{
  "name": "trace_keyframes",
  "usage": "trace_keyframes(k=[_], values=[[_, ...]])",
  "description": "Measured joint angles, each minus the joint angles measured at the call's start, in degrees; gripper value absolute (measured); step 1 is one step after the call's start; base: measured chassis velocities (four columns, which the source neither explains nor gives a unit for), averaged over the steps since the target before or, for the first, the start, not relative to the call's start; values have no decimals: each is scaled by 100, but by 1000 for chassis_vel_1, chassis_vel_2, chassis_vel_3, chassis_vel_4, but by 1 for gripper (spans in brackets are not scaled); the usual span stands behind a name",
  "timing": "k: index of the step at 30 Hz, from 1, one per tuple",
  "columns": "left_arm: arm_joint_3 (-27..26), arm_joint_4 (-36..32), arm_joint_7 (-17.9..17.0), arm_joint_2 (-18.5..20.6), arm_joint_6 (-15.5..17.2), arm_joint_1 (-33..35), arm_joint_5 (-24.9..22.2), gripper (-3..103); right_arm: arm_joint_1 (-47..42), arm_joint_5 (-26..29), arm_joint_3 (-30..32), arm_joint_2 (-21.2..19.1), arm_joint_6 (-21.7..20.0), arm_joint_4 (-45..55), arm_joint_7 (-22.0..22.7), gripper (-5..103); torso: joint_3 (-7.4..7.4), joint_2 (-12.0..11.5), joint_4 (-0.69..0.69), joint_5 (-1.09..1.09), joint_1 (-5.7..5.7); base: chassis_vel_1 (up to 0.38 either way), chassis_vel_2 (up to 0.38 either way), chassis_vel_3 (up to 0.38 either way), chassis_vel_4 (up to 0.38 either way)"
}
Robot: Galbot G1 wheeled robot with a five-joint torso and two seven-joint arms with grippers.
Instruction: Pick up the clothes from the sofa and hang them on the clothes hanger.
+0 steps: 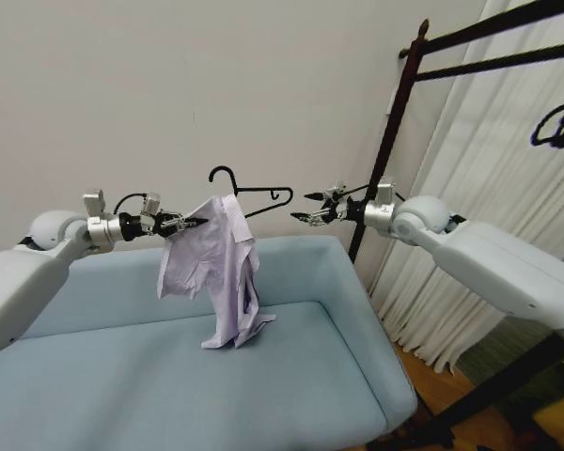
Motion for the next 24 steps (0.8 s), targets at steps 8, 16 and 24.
trace_keyframes(k=[8, 16, 24], values=[[54, -14, 2, -71, -2, -194, -106, 2, -816, 903, -76, 407, -158, 862, 2032, 100, 1, 0, 2, -1, 0, 0, 0, 0, 0], [99, 3, -18, -94, 13, -286, -158, 2, -1437, 1985, 178, 1212, -223, 1458, 3762, 100, 0, 0, 4, -3, 0, 0, 0, 0, 0], [133, 115, -23, -155, 19, -341, -181, 2, -1624, 2056, 128, 1604, -218, 1451, 3694, 100, 1, 0, -1, -1, 0, 0, 0, 0, 0]])
